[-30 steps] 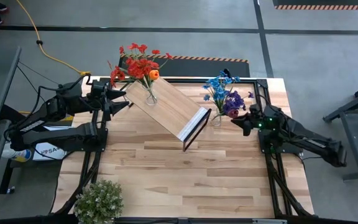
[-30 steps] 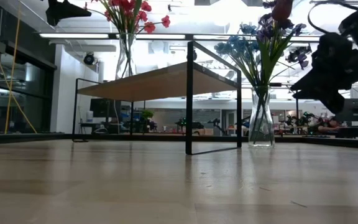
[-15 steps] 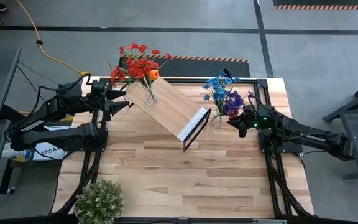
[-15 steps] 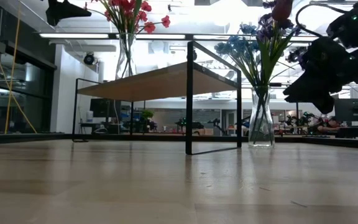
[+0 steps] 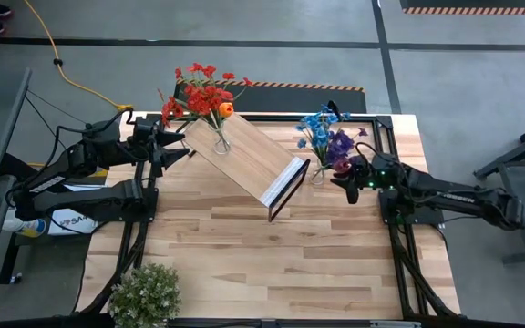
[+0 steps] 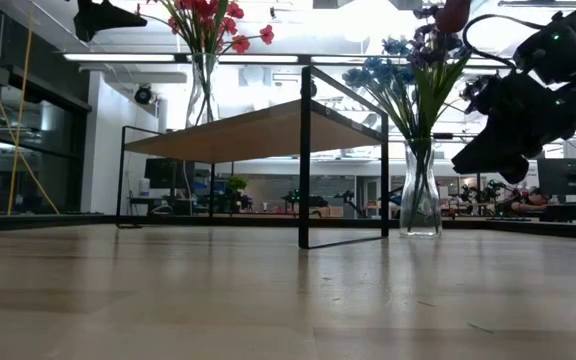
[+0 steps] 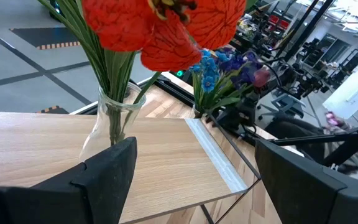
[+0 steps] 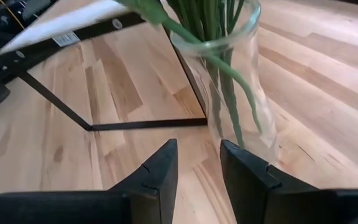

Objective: Pick and place flowers into a vace then onto a shelf
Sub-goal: Put the transparent vase on the shelf

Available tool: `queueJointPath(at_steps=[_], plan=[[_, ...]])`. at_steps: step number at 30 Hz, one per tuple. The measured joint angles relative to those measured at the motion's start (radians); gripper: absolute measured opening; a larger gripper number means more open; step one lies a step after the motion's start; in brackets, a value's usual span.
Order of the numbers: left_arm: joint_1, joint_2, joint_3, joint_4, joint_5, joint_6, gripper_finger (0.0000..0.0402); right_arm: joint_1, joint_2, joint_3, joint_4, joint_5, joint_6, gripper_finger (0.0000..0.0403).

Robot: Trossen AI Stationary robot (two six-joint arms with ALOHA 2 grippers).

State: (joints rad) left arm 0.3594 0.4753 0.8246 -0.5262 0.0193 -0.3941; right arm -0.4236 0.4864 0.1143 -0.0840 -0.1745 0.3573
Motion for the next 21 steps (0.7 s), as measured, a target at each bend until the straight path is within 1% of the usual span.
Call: queueJointPath(at_steps=[4, 9, 12, 18, 21], plan=[[0.000, 0.000, 0.000, 0.000, 0.000, 0.000, 0.0358, 0.000, 0.018, 0.000, 0.000, 0.008, 0.000, 0.0137], [0.000, 0.000, 0.000, 0.000, 0.000, 0.000, 0.0358, 0.000, 0.018, 0.000, 0.000, 0.068, -0.024, 0.0187], [0.000, 0.000, 0.000, 0.000, 0.000, 0.000, 0.0358, -0.001, 0.018, 0.000, -0.001, 0.096, -0.029, 0.0206], [0.000, 0.000, 0.000, 0.000, 0.000, -0.001, 0.0358, -0.001, 0.018, 0.000, 0.000, 0.105, -0.043, 0.0214], [0.000, 0.000, 0.000, 0.000, 0.000, -0.001, 0.0358, -0.001, 0.018, 0.000, -0.010, 0.099, -0.006, 0.0214]])
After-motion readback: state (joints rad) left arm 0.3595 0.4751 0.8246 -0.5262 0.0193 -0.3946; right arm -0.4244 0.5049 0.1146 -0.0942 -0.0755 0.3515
